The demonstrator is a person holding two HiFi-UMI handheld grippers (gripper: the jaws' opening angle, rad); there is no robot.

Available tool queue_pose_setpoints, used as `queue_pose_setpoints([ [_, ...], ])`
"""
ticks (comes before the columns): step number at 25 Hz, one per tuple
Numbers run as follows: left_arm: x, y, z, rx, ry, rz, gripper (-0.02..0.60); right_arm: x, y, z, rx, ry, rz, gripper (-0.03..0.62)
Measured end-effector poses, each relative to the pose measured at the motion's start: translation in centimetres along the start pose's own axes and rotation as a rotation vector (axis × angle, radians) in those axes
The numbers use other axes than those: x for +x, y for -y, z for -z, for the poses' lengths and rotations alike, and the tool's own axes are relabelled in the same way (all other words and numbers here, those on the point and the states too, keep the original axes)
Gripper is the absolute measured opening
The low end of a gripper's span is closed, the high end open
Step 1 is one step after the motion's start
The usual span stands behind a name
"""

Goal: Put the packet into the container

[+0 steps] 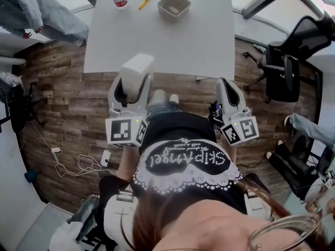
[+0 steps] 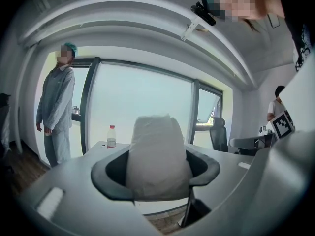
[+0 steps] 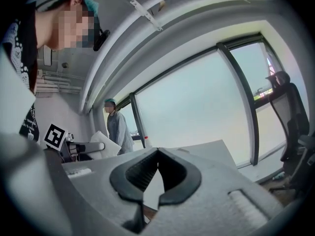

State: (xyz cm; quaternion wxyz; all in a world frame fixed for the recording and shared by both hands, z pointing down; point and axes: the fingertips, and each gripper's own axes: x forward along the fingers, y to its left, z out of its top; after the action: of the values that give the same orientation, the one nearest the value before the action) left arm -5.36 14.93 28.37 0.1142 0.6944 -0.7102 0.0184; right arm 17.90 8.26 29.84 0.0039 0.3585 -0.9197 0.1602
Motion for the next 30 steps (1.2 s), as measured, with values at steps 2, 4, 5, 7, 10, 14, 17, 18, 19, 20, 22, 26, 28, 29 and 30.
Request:
queue_pose_setpoints([
  [2,0.6,0.0,-0.2,0.006,0.000,0.011,0.284,0.1,0.4,-0.1,0.002,0.004,0.014,-0.005],
  [4,1.2,0.1,-0.4,0.010,0.000,0.023,0.284,0.2,0.8,-0.3,0.004,0.006,0.026,-0.005],
  [5,1.6,0.1,-0.5,0.012,-0.001,0.030,0.284,0.3,1.0,-0.3,0.004,0.006,0.033,-0.005],
  [7,2.7,0.0,-0.7,0.011,-0.003,0.046,0.284,0.6,1.4,-0.5,0.004,0.005,0.048,-0.005],
  [10,4.6,-0.2,-0.9,0.008,-0.006,0.070,0.284,1.7,2.2,-1.0,0.005,0.009,0.069,-0.005],
  [14,7.4,-0.8,-1.8,0.000,-0.002,0.100,0.284,3.6,2.7,-2.1,-0.003,0.018,0.081,-0.005],
  [17,9.3,-1.4,-2.5,-0.003,0.000,0.121,0.284,5.3,2.9,-2.9,-0.005,0.021,0.091,-0.005],
  [18,9.9,-1.6,-2.8,-0.004,-0.001,0.129,0.284,5.8,2.9,-3.1,-0.004,0.021,0.097,-0.005],
  [19,10.5,-1.8,-3.0,-0.005,-0.005,0.138,0.284,6.2,2.9,-3.4,-0.005,0.020,0.104,-0.005],
  [20,10.9,-2.0,-3.1,-0.006,-0.009,0.147,0.284,6.6,3.0,-3.5,-0.005,0.017,0.114,-0.005],
  [22,11.7,-2.4,-3.4,-0.009,-0.014,0.164,0.284,7.1,3.0,-3.8,-0.006,0.012,0.135,-0.005],
  [26,13.2,-3.4,-3.7,-0.014,-0.016,0.183,0.284,8.5,3.2,-4.5,-0.012,0.019,0.160,-0.005],
  [28,14.1,-4.4,-3.9,-0.016,-0.015,0.193,0.284,9.6,3.1,-4.6,-0.014,0.021,0.175,-0.005],
  [29,14.6,-5.0,-3.9,-0.020,-0.017,0.198,0.284,10.1,3.0,-4.6,-0.014,0.019,0.185,-0.005],
  [30,15.0,-5.6,-3.9,-0.024,-0.019,0.203,0.284,10.7,2.8,-4.6,-0.014,0.015,0.195,-0.005],
])
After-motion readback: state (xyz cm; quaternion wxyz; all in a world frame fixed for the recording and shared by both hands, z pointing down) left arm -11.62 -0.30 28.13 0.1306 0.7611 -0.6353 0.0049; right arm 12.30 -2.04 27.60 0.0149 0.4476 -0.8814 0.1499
